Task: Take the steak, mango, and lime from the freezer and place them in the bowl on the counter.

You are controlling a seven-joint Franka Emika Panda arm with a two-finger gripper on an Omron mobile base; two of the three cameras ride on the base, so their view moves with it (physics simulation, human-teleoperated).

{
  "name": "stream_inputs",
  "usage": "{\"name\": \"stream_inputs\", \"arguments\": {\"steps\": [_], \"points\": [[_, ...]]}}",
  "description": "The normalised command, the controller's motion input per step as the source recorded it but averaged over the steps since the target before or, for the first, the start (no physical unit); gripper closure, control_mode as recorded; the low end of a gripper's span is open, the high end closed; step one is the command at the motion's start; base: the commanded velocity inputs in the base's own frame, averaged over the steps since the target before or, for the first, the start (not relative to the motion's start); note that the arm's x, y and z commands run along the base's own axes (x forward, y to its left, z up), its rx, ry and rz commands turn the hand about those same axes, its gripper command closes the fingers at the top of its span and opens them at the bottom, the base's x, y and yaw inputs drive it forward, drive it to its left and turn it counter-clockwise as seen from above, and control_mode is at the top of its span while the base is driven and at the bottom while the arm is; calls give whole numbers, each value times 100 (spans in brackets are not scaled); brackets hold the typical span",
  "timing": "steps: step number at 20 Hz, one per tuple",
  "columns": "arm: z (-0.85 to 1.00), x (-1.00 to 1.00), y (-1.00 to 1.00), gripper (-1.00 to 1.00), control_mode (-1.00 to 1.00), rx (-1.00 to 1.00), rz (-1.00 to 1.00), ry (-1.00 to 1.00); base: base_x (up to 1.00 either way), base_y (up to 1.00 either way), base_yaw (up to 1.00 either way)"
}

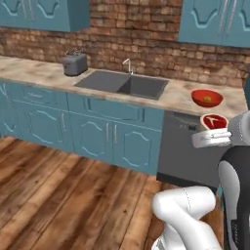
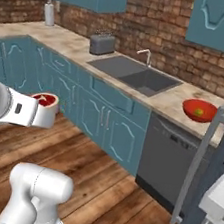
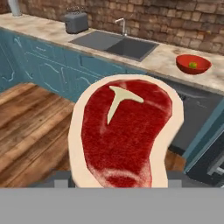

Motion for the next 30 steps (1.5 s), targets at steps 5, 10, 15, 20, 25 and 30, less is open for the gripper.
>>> {"name": "stream_inputs", "arguments": {"steps": [5, 10, 15, 20, 25, 30], "points": [[0, 0, 0, 100, 100, 0, 0, 0, 50, 36, -63], [0, 0, 0, 100, 100, 0, 0, 0, 63, 28, -59], [0, 0, 0, 100, 100, 0, 0, 0, 93, 43, -41], [0, 0, 0, 100, 100, 0, 0, 0, 97, 28, -17], [0, 0, 0, 100, 100, 0, 0, 0, 68, 38, -33], [0, 0, 0, 100, 100, 0, 0, 0, 59, 30, -37]]}}
